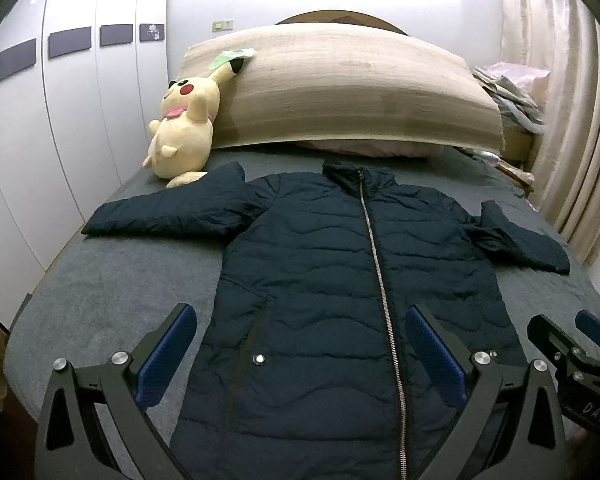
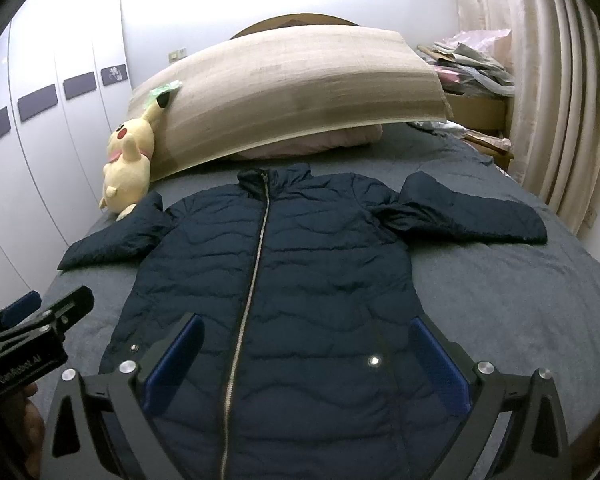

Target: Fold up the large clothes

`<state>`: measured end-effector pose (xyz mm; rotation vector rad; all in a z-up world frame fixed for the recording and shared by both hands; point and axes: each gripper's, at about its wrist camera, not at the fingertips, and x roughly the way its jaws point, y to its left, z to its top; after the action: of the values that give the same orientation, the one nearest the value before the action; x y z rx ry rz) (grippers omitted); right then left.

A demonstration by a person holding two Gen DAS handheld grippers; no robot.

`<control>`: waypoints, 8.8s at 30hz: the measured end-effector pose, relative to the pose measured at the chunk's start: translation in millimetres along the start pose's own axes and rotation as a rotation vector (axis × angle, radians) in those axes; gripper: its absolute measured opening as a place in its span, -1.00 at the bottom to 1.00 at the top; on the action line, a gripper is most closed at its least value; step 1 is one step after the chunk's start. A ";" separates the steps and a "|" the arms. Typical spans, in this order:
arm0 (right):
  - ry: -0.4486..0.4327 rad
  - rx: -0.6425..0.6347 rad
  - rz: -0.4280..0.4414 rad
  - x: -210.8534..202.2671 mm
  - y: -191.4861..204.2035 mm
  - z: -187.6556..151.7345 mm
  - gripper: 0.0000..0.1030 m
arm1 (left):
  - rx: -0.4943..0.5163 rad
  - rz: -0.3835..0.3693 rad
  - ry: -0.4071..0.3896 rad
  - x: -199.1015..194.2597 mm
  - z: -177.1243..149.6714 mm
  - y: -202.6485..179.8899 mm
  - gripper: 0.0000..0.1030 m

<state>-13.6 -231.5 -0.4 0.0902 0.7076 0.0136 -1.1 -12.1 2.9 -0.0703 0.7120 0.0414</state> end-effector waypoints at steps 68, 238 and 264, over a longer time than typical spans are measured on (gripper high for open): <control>0.016 0.008 -0.048 -1.8 -14.0 -1.3 1.00 | 0.006 -0.045 0.020 6.7 -5.3 -8.3 1.00; 0.257 0.950 0.568 338.2 -148.4 44.4 -0.65 | -0.234 -0.364 0.034 198.0 177.3 62.4 -0.92; 0.328 0.662 0.403 382.0 -218.1 102.0 0.47 | -0.107 -0.124 0.111 274.1 104.1 76.7 -0.91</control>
<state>339.1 -440.3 -190.1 0.8797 0.9899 0.1834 269.3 76.4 -101.6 -0.2203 0.8145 -0.0440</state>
